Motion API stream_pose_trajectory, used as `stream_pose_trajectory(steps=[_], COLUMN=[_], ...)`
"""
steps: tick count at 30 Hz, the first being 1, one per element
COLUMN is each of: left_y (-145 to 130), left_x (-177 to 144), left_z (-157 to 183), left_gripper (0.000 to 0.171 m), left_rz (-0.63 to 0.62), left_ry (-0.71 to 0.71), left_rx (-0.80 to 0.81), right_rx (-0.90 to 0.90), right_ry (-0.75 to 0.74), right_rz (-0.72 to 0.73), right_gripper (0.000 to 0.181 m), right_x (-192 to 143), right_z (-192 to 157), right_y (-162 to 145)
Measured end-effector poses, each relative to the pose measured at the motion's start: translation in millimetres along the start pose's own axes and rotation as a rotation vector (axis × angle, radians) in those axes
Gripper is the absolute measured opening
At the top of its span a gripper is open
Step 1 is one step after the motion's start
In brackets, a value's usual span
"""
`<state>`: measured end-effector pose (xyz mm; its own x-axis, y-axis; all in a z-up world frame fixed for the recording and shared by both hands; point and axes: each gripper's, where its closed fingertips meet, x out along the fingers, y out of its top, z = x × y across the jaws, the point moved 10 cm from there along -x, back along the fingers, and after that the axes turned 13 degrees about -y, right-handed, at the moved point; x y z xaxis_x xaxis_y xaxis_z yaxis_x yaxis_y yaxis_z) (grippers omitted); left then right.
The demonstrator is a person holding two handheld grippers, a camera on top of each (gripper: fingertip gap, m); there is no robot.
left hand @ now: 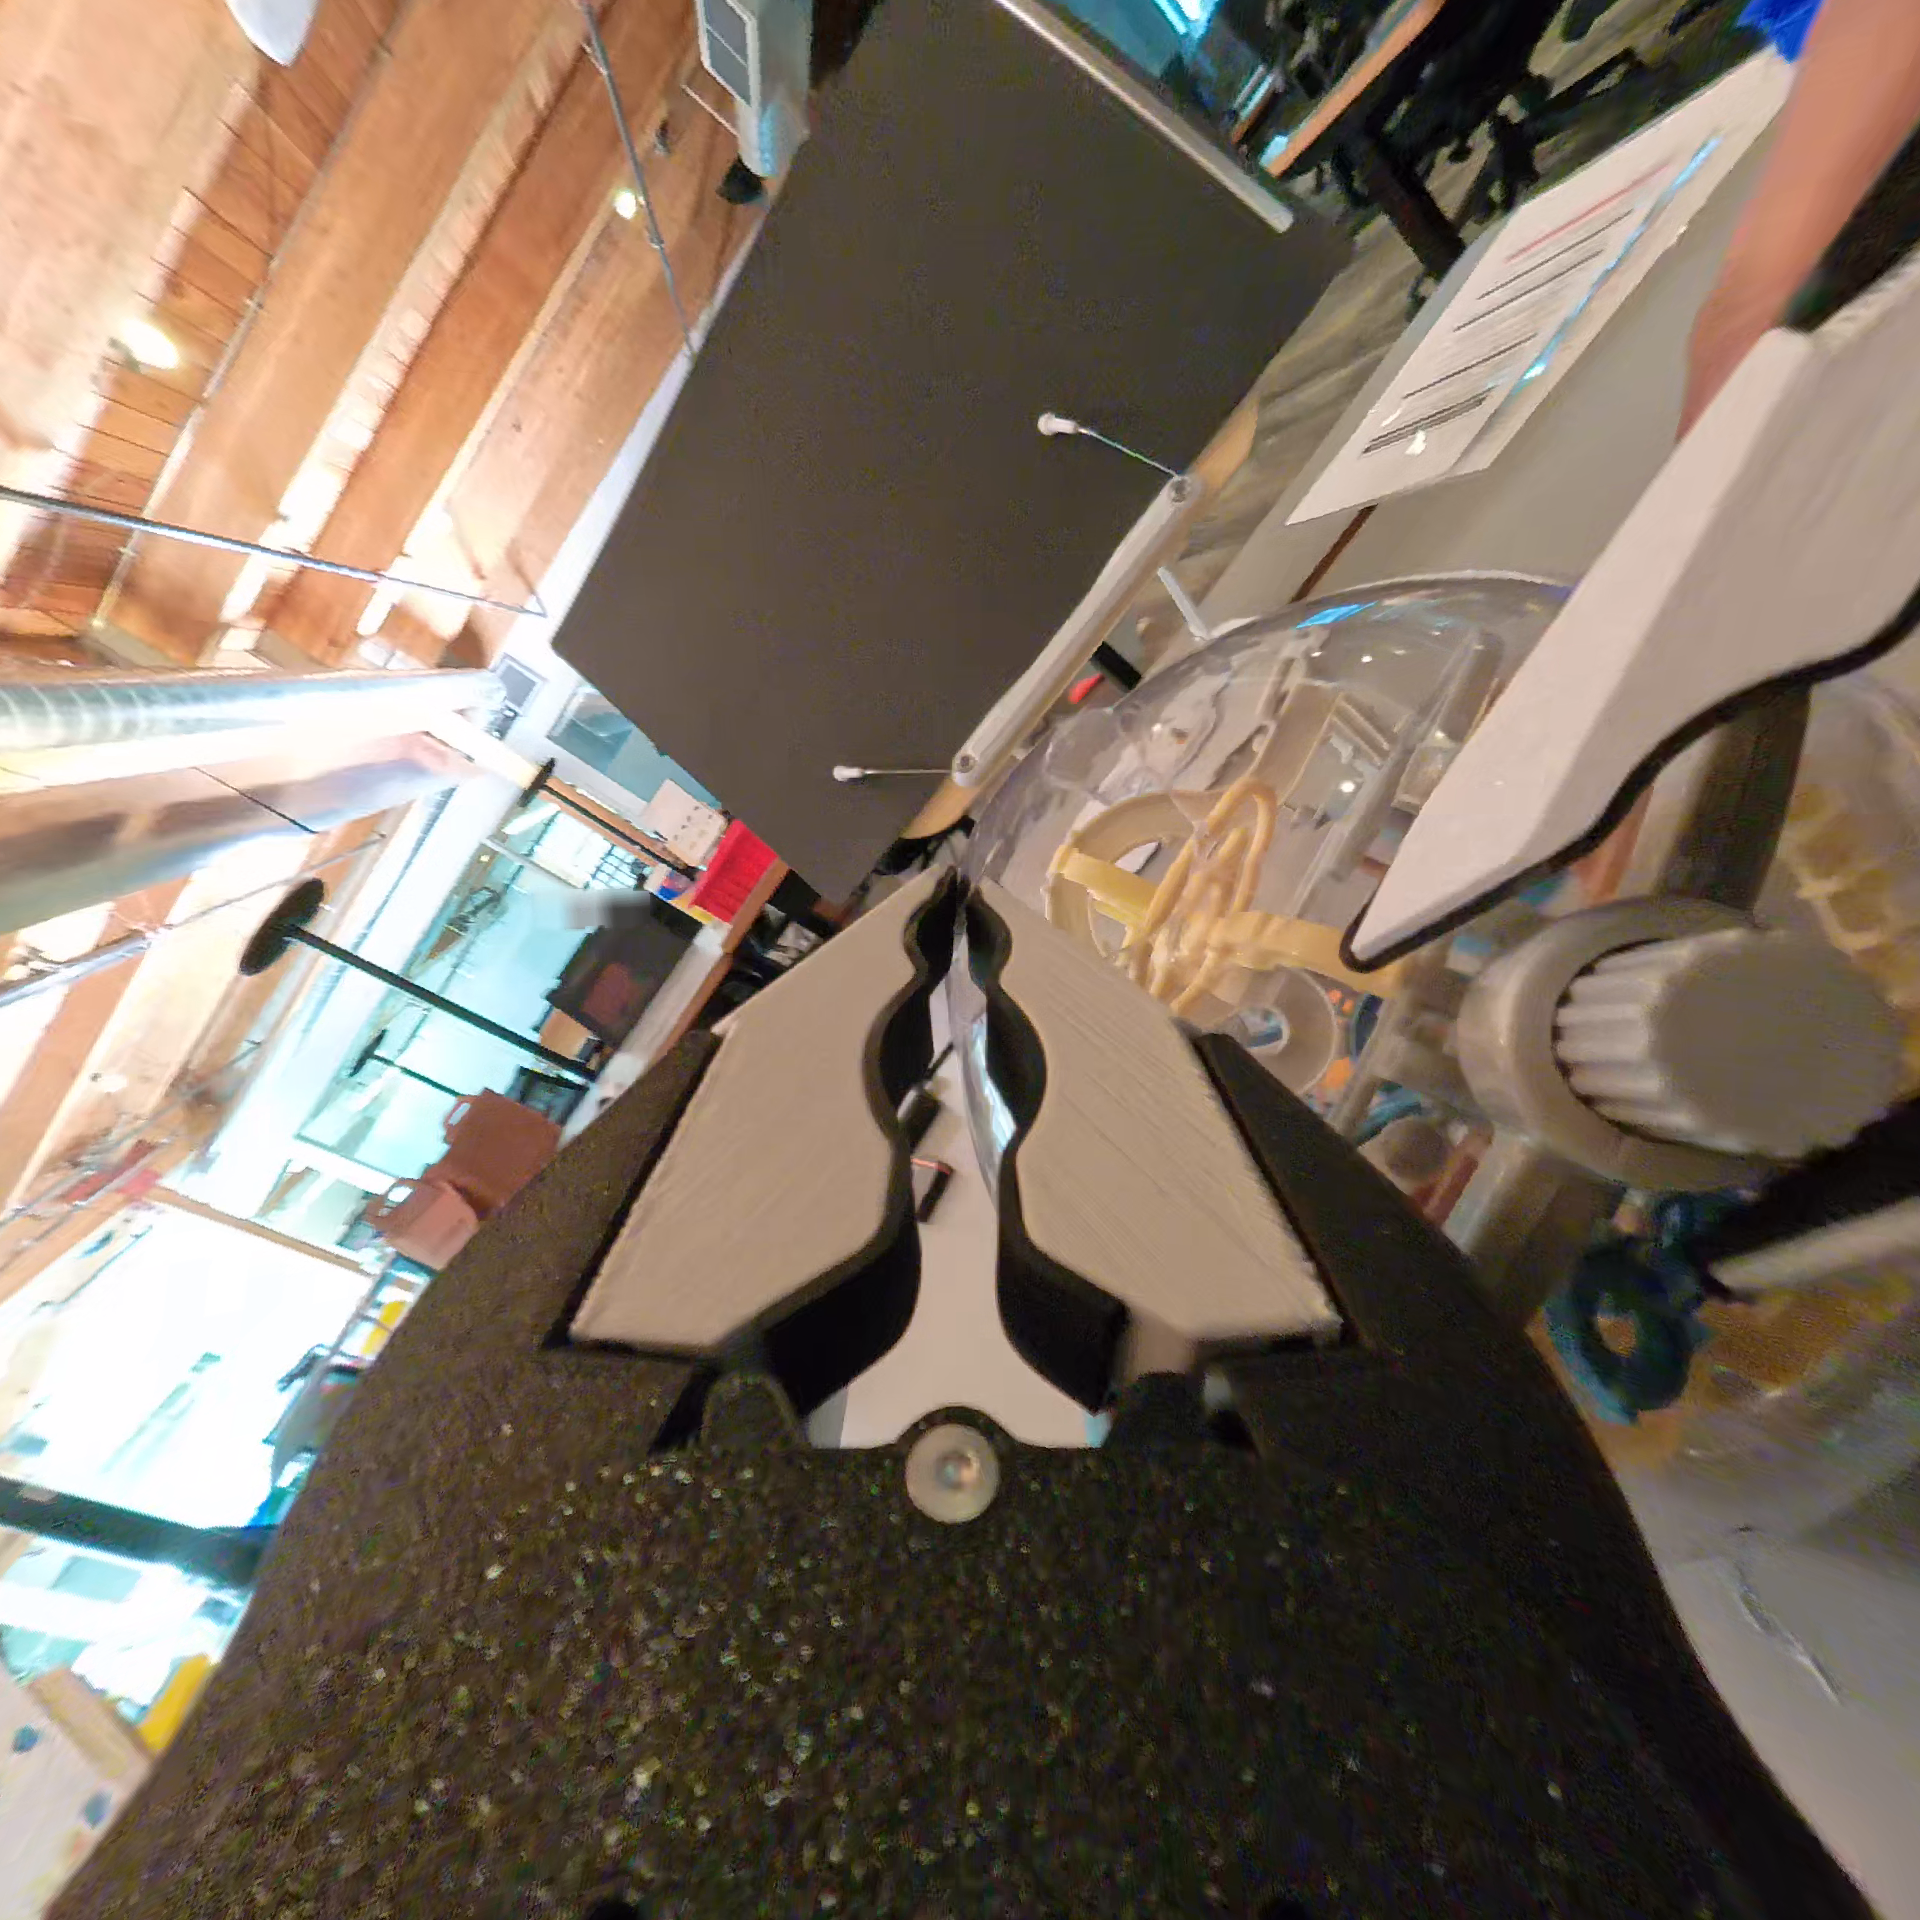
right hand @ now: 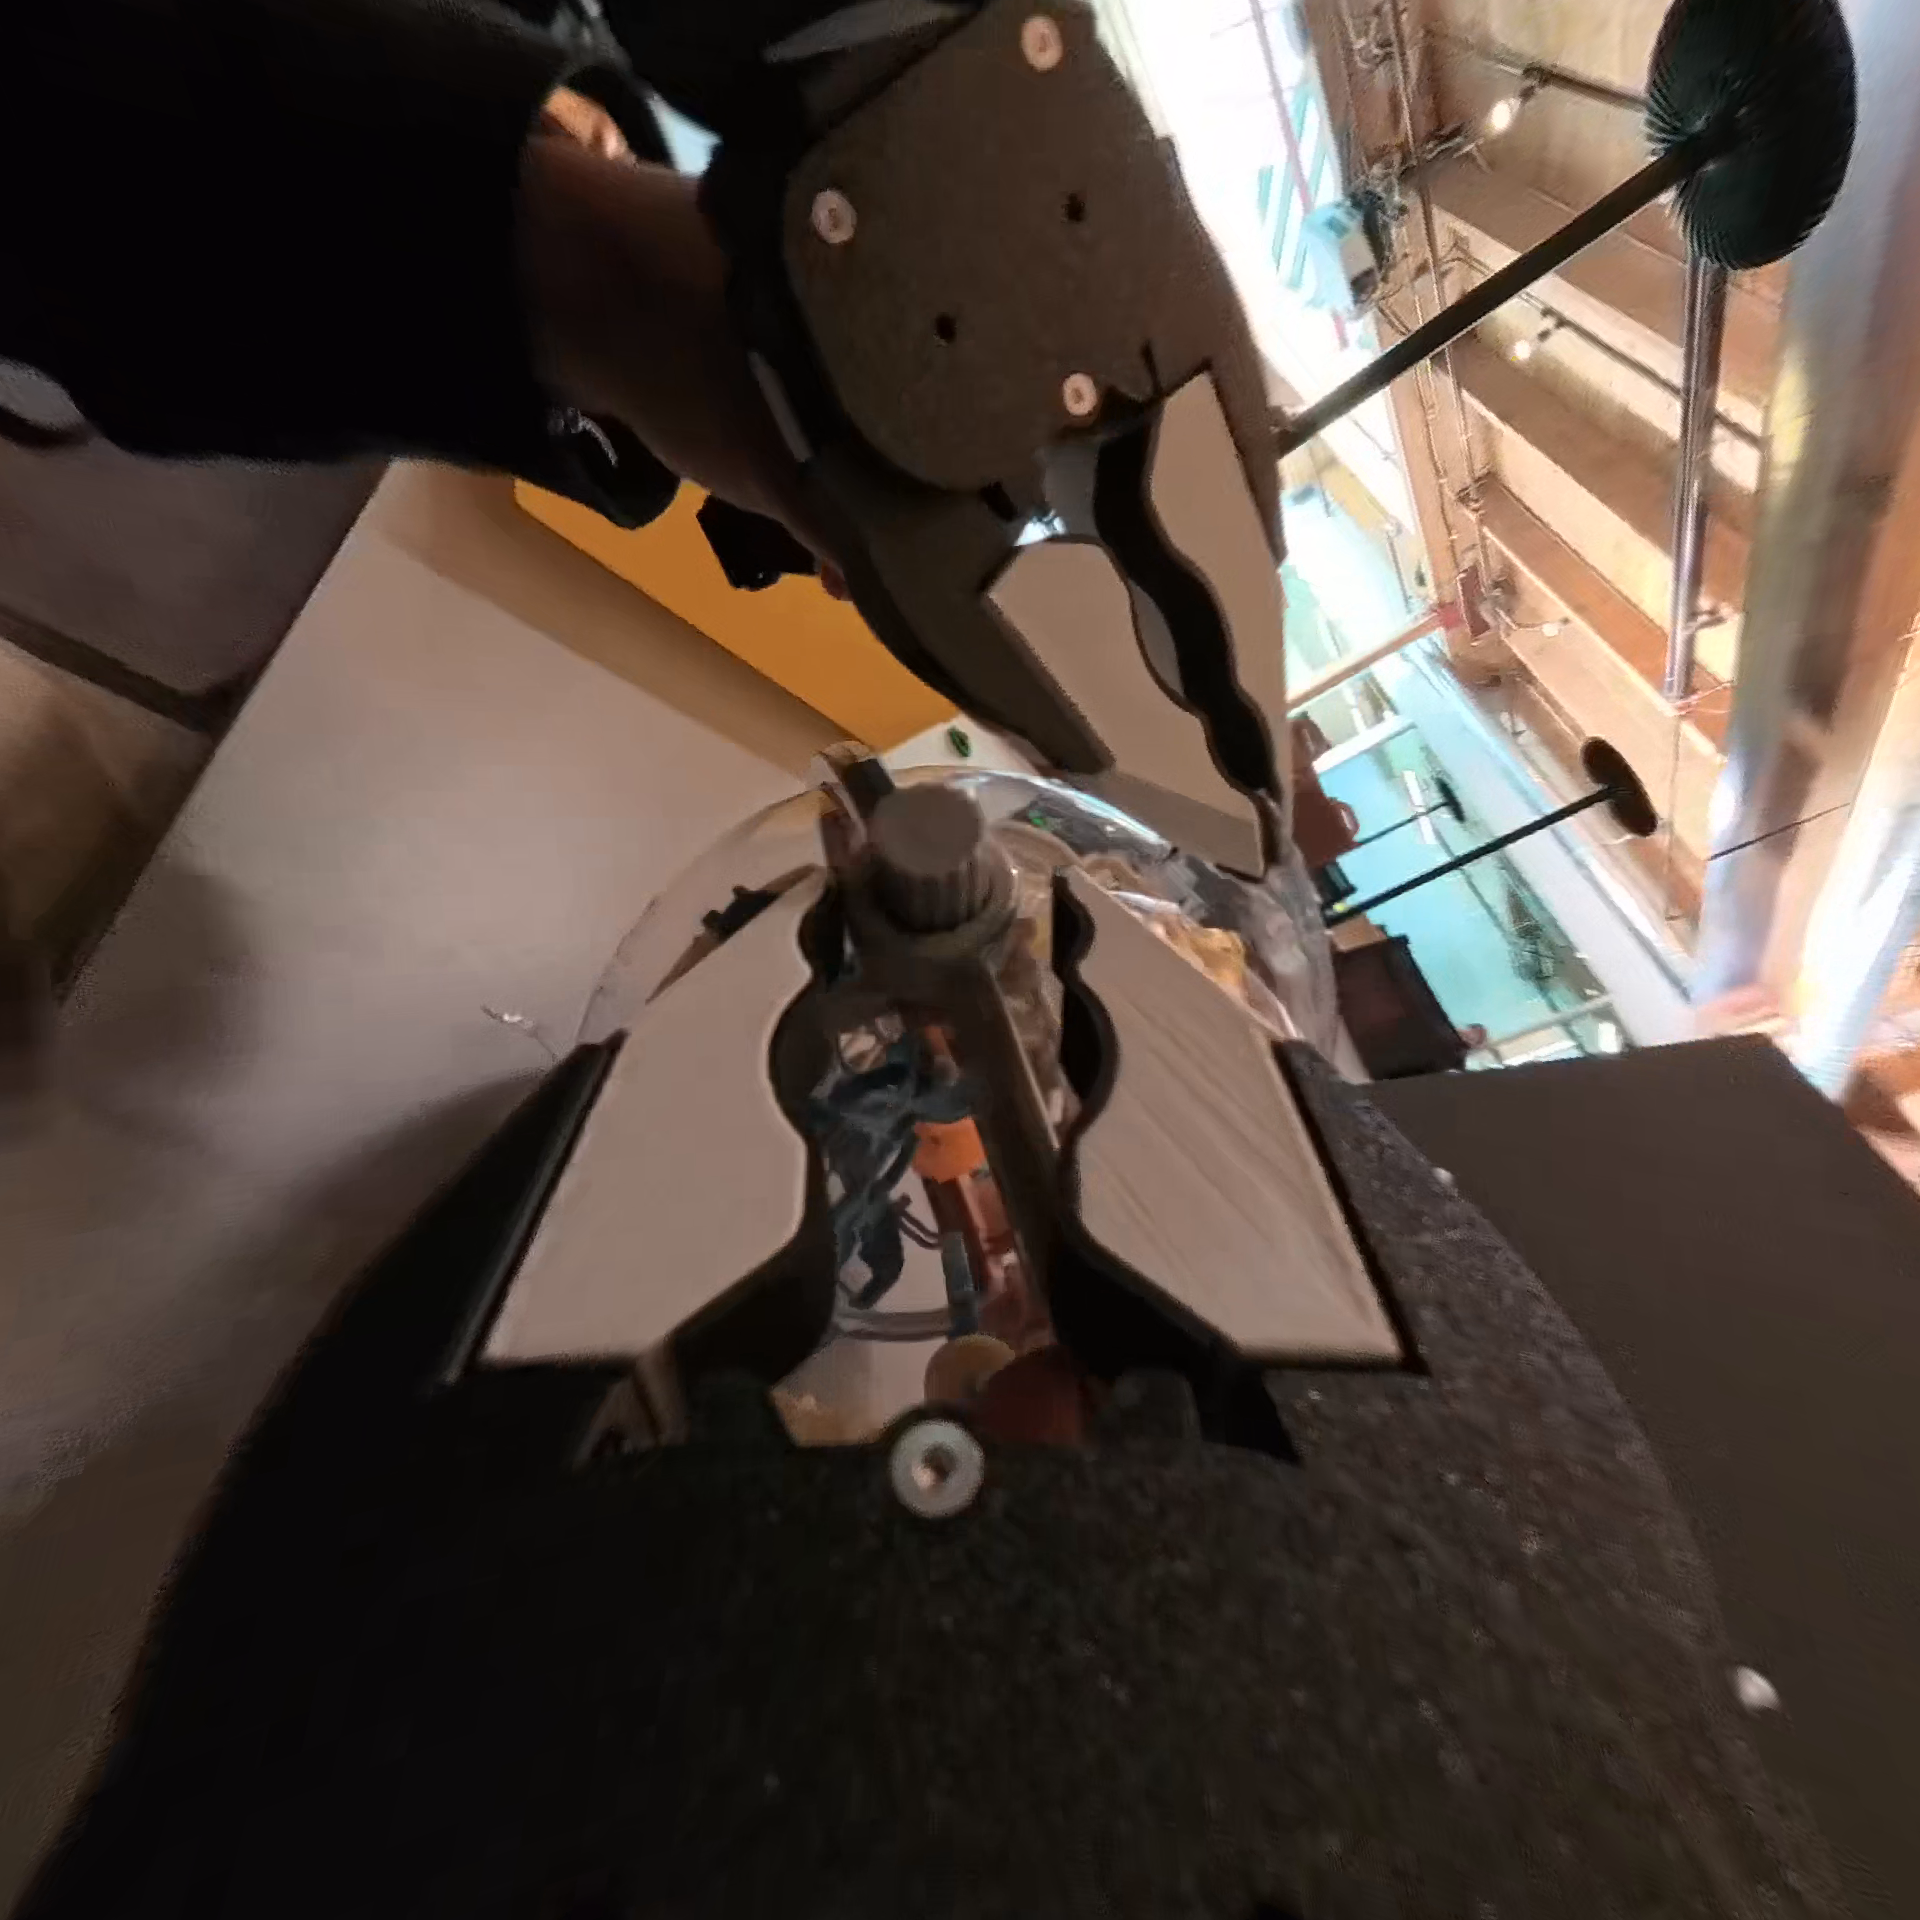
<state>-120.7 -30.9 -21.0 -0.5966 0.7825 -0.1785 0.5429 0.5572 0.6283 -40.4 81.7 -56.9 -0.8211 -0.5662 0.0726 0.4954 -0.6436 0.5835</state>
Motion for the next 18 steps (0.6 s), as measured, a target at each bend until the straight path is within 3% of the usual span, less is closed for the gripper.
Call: stream_pose_trajectory(steps=[6,11,15,18], left_y=[1,1,8,6], left_x=[12,15,23,23], left_z=[-13,-42,-40,-46], left_gripper=[0.0,0.0,0.0,0.0], left_rz=[-0.028,-0.002,-0.04,-0.016], left_ry=[-0.033,-0.129,-0.105,-0.12], left_rx=[-0.064,-0.218,-0.151,-0.217], right_rx=[0.012,0.011,-0.013,0.012], right_ry=[0.102,0.191,0.235,0.269], right_rz=[-0.029,-0.094,-0.126,-0.125], right_gripper=[0.03,0.03,0.029,0.028], right_x=[9,14,17,19], right_z=[10,5,6,9], right_y=[3,-3,-8,-10])
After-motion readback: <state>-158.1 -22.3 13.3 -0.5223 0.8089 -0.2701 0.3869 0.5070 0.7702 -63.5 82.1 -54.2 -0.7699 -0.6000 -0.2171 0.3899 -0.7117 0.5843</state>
